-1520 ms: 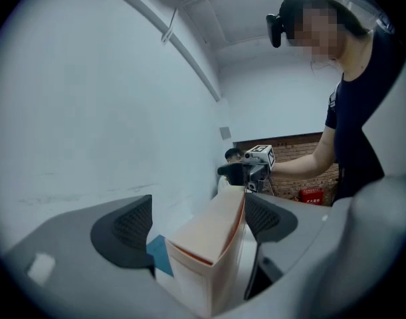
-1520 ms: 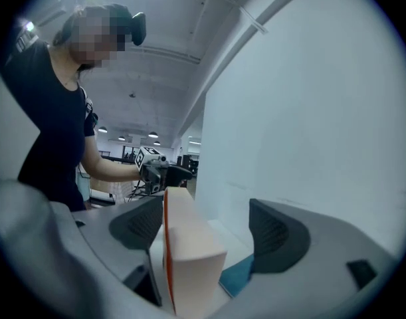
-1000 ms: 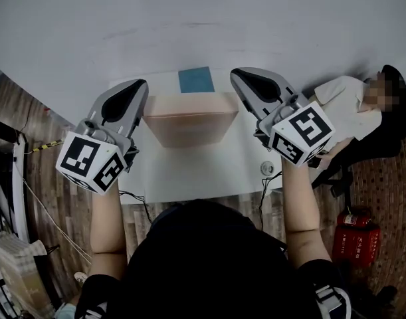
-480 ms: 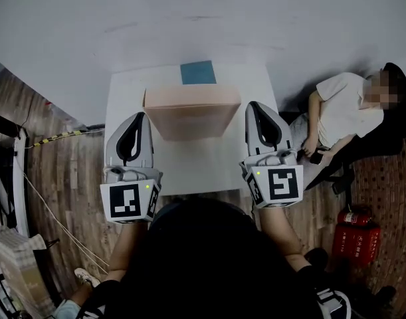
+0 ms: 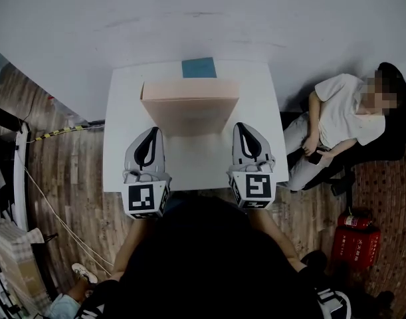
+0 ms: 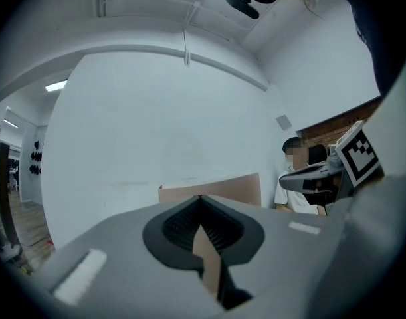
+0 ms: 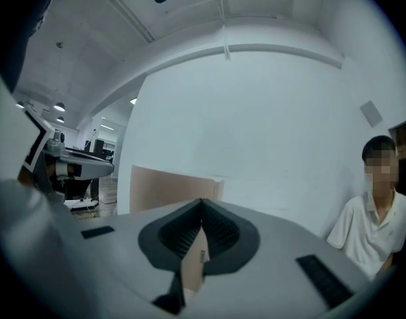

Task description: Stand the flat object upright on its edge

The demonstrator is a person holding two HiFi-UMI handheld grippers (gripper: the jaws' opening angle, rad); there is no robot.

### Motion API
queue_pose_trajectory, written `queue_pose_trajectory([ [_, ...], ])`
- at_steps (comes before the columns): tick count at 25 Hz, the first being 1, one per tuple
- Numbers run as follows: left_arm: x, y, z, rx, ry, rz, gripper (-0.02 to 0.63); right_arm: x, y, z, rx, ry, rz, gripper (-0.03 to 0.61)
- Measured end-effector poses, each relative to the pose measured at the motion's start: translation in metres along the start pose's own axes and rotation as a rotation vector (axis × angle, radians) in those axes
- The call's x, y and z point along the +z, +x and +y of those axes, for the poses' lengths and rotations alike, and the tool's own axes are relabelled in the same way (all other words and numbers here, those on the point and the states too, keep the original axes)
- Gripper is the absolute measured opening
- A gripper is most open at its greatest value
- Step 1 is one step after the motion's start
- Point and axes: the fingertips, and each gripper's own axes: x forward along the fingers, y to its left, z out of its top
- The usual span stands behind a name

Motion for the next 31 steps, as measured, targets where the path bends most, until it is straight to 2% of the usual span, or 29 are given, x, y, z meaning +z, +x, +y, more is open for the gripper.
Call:
queue_pose_trajectory([
  [13,-0.002,-0.006,-0.001,0.048,0.021,-0.025,0.011,-0.001,0.003,0.007,0.084,-0.006,-0.025,0.012],
  [19,-0.003,0.0,-0.008,0.025,0.031,-0.022,0.011,-0.003,0.002,-0.003,0.072,0.002,-0.015,0.012],
  [31,-0.005,-0.001,-0.013,0.035,0.046,0.01,0.012,-0.004,0.001,-0.001,0.087,0.017,-0.018,0.012],
])
